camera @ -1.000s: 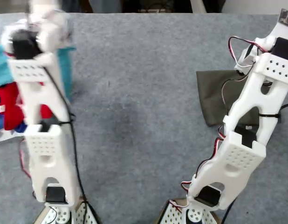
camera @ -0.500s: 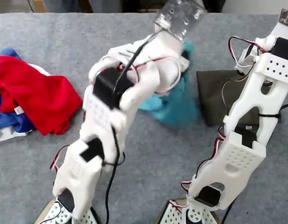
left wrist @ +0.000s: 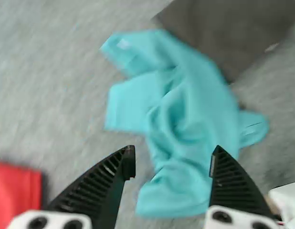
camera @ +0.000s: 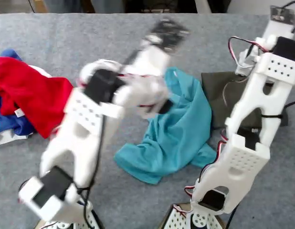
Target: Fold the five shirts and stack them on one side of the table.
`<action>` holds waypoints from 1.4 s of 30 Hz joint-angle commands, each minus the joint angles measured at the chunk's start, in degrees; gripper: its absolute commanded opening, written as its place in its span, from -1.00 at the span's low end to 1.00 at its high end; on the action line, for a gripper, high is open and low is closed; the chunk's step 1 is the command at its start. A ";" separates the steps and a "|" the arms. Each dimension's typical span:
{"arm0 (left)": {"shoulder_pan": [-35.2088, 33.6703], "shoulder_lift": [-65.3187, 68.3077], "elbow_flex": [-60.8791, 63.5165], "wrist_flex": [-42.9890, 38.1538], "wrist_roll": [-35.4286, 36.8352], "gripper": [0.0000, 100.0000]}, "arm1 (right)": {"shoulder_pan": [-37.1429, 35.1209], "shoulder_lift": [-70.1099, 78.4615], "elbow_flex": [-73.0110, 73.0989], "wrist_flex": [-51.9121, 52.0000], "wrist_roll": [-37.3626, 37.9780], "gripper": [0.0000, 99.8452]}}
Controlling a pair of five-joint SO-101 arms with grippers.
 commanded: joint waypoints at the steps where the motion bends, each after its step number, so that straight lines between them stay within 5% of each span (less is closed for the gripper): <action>1: -17.45 -5.01 9.19 -3.52 0.62 -0.46 | -4.92 -1.19 0.22 0.53 1.67 -0.80; 7: -45.58 2.81 26.24 -26.11 1.23 -0.46 | -13.98 -1.10 9.45 0.53 1.76 -0.42; 12: -51.56 16.18 26.86 -32.26 3.87 -0.46 | -21.71 -0.66 19.65 -1.05 2.99 -0.20; 16: -51.56 28.04 20.97 -32.18 3.87 -0.49 | -23.65 -0.66 26.68 -6.68 2.90 -0.28; 19: -51.91 34.73 14.81 -31.38 3.87 -0.70 | -23.47 -0.66 30.37 -7.91 2.90 -0.41; 22: -53.14 38.68 7.52 -28.31 3.87 -0.96 | -23.38 -0.66 34.07 -8.00 2.90 -0.62; 26: -54.55 40.09 -2.77 -21.71 3.87 -0.94 | -23.56 -0.75 37.41 -7.91 2.81 -0.96; 36: -67.91 40.70 -34.77 -17.93 3.96 -0.94 | -23.82 -1.19 37.76 -2.55 3.16 -0.94; 42: -74.86 40.97 -37.85 -20.13 3.96 -0.94 | -28.57 -7.69 37.76 -1.93 3.34 -0.94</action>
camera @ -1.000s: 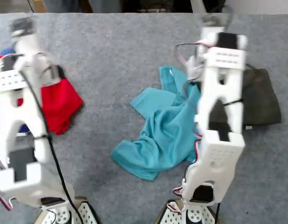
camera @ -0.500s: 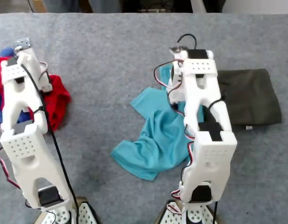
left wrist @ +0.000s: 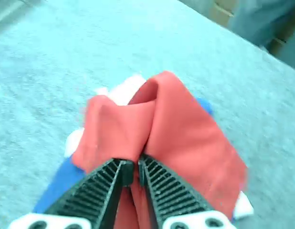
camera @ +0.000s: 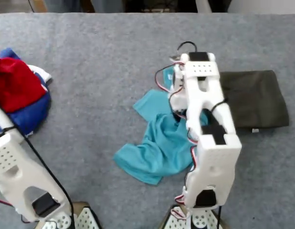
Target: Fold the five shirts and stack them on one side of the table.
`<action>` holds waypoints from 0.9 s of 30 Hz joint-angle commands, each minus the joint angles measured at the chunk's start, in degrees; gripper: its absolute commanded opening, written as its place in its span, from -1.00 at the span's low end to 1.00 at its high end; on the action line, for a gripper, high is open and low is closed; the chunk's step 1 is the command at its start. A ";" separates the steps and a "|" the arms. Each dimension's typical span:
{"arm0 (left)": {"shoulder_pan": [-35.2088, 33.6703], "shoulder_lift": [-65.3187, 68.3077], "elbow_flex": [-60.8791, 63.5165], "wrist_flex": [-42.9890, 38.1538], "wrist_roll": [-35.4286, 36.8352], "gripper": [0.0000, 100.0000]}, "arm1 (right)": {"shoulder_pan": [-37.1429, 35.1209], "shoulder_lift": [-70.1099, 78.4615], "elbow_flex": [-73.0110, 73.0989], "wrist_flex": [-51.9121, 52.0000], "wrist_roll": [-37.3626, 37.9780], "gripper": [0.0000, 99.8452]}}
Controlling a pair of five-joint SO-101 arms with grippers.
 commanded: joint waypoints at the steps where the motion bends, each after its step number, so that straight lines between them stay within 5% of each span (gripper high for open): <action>1: -4.35 -0.18 -1.10 -4.04 0.70 -0.94 | -4.92 -8.22 -0.31 0.70 0.26 -0.94; 8: -7.96 2.29 2.33 -4.84 0.53 -0.91 | -15.91 -21.93 -0.40 0.70 -0.09 -0.94; 13: -8.57 2.29 2.33 -1.58 0.70 -0.60 | -20.84 -31.08 -1.63 0.70 -0.09 -0.94; 20: -8.31 2.20 2.33 0.35 0.79 -0.61 | -31.30 -41.89 -14.46 0.70 -2.73 -0.97; 27: -8.31 2.20 1.80 1.93 0.88 -0.60 | -31.12 -42.15 -10.33 2.81 -3.69 -0.94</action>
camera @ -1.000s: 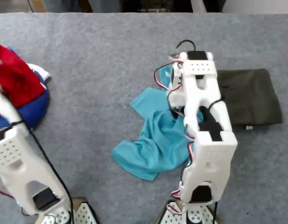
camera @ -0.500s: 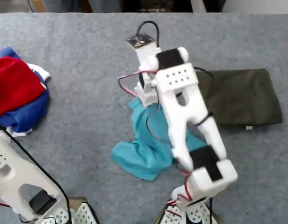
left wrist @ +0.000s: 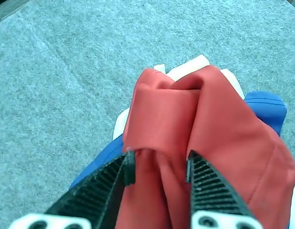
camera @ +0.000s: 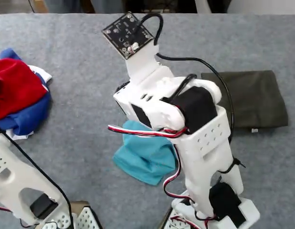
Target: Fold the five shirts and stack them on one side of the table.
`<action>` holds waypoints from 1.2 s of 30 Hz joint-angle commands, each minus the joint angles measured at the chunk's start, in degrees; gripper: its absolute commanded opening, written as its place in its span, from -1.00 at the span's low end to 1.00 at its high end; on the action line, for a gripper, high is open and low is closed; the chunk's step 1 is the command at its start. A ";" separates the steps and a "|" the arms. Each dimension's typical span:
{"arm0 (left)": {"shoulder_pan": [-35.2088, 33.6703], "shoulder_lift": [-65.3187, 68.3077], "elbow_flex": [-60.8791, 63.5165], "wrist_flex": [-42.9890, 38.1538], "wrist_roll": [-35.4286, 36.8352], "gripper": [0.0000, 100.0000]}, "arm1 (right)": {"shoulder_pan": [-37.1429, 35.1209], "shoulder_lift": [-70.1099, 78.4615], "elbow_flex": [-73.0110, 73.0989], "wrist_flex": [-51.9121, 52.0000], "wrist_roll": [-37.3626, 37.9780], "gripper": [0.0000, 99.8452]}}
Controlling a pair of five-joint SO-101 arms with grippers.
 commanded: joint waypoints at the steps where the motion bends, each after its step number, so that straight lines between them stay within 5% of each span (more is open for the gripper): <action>1: -0.13 -1.58 -1.98 3.25 0.35 -0.60 | 0.35 -0.66 6.73 0.97 -0.62 -0.90; 7: 0.84 -2.55 -13.93 14.33 0.35 -0.60 | 2.29 -0.13 32.13 -2.64 -0.44 -0.20; 10: 1.27 -2.11 -20.79 18.02 0.35 -0.60 | 2.90 -0.13 44.18 -10.81 2.37 -0.06; 15: 1.36 -2.64 -22.99 17.93 0.35 -0.60 | 4.57 -0.04 61.85 -32.44 2.64 -0.31; 20: 0.92 -2.64 -24.57 17.93 0.18 -0.60 | 4.75 -0.22 67.03 -40.53 2.64 -0.95; 29: 0.75 -12.66 -25.10 18.02 0.09 -0.60 | 2.90 -0.48 47.87 -27.16 2.55 -0.98; 36: -2.59 -15.03 -25.10 18.02 0.26 -0.60 | -6.33 -0.13 20.79 -13.19 0.88 -0.98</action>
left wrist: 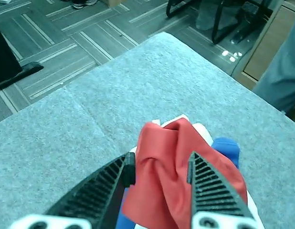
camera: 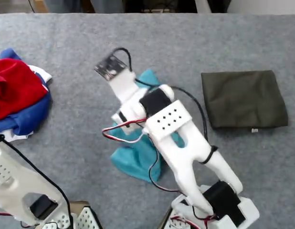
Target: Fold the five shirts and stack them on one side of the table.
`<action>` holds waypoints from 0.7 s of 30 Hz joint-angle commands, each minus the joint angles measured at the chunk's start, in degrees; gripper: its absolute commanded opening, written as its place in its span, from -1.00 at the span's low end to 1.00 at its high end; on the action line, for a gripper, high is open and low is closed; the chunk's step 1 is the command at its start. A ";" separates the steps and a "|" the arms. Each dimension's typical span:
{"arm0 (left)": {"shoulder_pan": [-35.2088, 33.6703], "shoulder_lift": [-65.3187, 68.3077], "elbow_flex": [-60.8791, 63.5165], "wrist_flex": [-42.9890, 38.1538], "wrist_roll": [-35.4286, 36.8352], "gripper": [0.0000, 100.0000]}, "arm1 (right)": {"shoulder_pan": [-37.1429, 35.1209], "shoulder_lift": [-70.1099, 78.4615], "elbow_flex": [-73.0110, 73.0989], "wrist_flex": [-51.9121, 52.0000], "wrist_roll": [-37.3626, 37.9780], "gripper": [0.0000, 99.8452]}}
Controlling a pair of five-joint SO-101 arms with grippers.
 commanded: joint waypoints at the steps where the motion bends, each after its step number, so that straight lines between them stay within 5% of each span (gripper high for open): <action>1: -1.71 -2.90 -2.15 0.26 0.26 -0.60 | -5.98 -0.22 -16.48 5.01 -2.64 -0.98; 6: -2.59 -2.90 -2.15 0.26 0.09 -0.60 | -13.54 -0.13 -31.08 8.88 -4.40 -0.98; 10: -2.77 -2.90 -2.15 0.26 0.09 -0.60 | -12.92 -0.13 -36.53 9.05 -4.40 -0.97; 21: -2.95 -3.43 -2.15 0.26 0.00 -0.60 | 17.05 11.03 -7.16 -0.35 1.67 -0.97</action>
